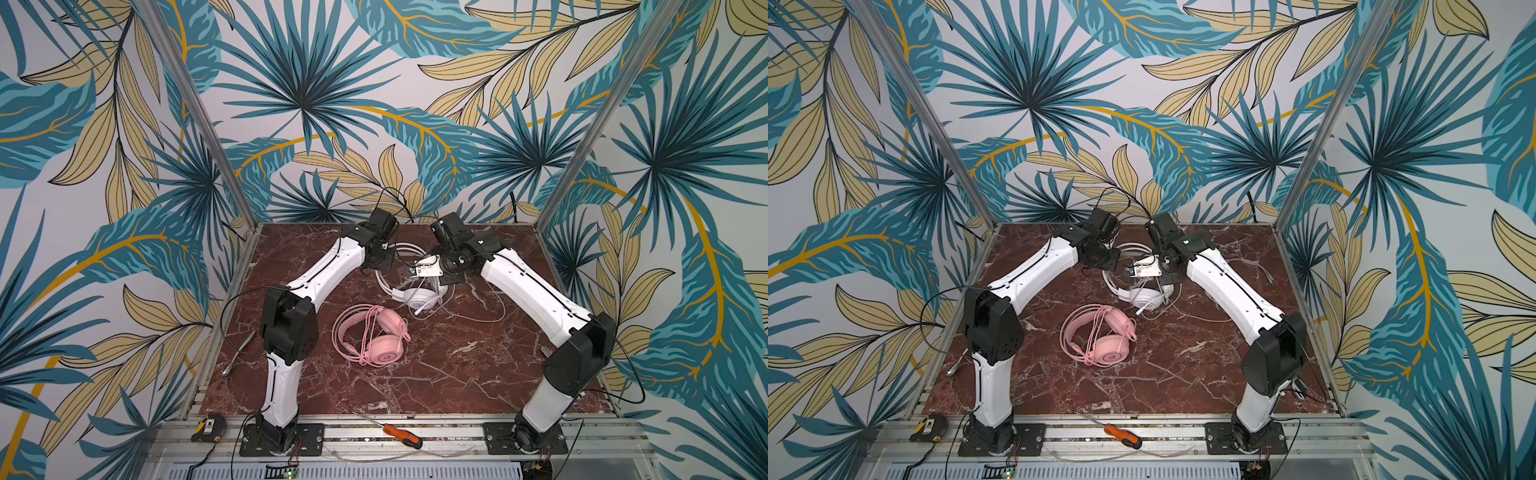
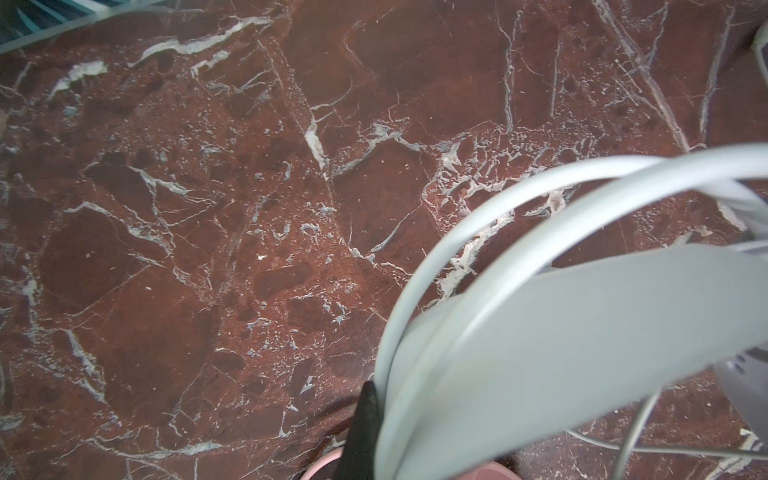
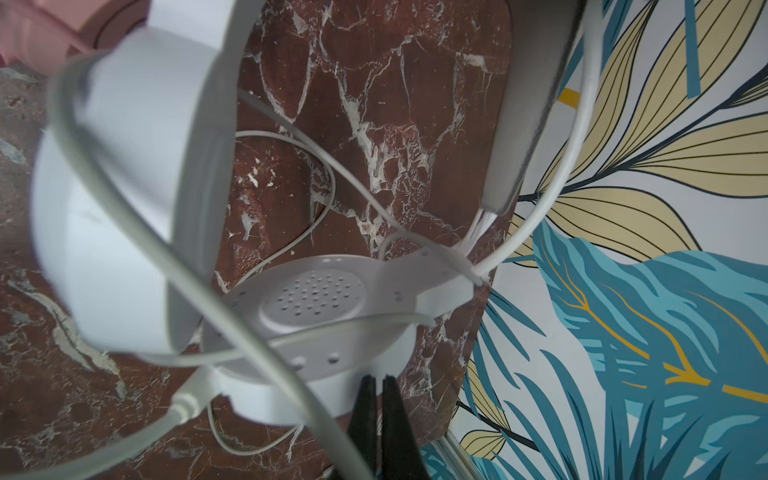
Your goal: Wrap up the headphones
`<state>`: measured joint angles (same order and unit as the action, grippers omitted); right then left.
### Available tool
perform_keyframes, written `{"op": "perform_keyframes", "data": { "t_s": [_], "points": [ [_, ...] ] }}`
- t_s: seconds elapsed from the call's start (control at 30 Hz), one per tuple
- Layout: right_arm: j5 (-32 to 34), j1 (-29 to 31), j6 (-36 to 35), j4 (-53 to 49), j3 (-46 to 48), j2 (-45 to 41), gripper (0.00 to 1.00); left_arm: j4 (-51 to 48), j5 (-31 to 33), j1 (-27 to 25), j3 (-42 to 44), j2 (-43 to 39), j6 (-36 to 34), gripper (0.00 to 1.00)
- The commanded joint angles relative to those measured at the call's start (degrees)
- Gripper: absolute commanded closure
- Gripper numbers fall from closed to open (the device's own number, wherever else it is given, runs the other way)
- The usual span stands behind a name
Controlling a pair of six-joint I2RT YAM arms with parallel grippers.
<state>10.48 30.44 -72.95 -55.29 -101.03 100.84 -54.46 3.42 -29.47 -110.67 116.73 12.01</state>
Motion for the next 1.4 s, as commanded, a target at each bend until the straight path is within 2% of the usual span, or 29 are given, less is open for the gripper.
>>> {"op": "perform_keyframes", "data": {
  "t_s": [0.0, 0.23, 0.7, 0.87, 0.97, 1.07, 1.23, 1.37],
  "points": [
    [-1.42, -1.65, -0.70, 1.94, -3.13, 2.34, 1.00, -0.08, -4.09, -0.41, -1.68, 0.17, -2.99, 1.00],
    [-5.66, -4.37, 1.91, -1.82, -9.82, 7.36, 0.95, -0.04, -5.69, -0.58, -1.06, -0.30, -4.56, 1.00],
    [-14.20, -10.74, 11.91, -2.70, -14.63, 13.17, 0.75, -0.03, -7.76, -0.58, 0.39, -2.34, -6.43, 1.00],
    [-22.89, -14.91, 24.27, 1.14, -11.86, 12.50, 0.70, -0.02, -10.42, -0.26, 1.03, -3.72, -5.97, 1.00],
    [-25.49, -17.13, 33.96, 9.77, -5.07, 9.26, 0.58, 0.01, -13.69, 0.72, 1.09, -4.13, -4.82, 1.00],
    [-26.53, -18.72, 42.62, 17.50, 1.57, 5.98, 0.51, 0.03, -18.35, 2.27, 1.30, -4.59, -2.96, 1.00],
    [-29.95, -22.60, 57.74, 27.86, 12.84, 0.75, 0.43, 0.05, -23.88, 4.99, 1.28, -5.48, 0.73, 1.00],
    [-34.37, -23.32, 63.64, 37.17, 23.61, -4.40, 0.39, 0.10, -26.34, 6.30, 0.58, -5.72, 2.83, 1.00]
  ]
}}
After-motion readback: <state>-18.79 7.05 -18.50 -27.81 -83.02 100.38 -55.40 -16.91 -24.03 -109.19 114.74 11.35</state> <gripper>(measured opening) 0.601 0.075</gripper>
